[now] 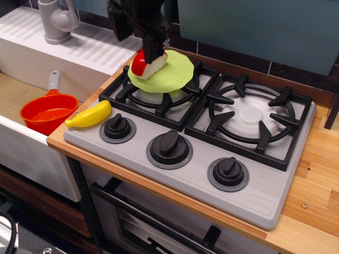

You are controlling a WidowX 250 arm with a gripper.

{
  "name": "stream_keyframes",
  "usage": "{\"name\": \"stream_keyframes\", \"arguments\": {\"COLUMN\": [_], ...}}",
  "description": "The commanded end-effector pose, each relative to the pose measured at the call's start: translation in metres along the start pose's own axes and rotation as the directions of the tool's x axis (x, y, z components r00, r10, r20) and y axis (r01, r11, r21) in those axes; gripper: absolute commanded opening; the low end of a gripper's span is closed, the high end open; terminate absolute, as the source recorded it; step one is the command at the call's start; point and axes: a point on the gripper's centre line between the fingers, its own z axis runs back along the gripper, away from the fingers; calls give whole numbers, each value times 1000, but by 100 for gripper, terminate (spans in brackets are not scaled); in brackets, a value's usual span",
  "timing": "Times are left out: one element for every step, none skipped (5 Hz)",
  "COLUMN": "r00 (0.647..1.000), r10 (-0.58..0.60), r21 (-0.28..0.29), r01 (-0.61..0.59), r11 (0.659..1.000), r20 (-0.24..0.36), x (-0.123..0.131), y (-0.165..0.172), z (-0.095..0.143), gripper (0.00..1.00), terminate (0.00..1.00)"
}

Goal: End effector transition from object to object

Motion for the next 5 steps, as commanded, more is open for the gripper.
{"name": "stream_keyframes", "arguments": {"r00": [1000,998,996,995,991], "r10": [-12,-8,6,10,14], "r21": [44,29,27,20,14], "r01": [11,6,-8,-12,-16], "r11": [999,1000,1000,1000,1000], "r20": [24,63,85,102,136], "x": [-18,-38,-50,-55,-58], "y": [26,28,28,27,23], "z": [39,22,8,0,-13], "gripper": [100,100,100,100,100], "terminate": [0,0,0,0,0]}}
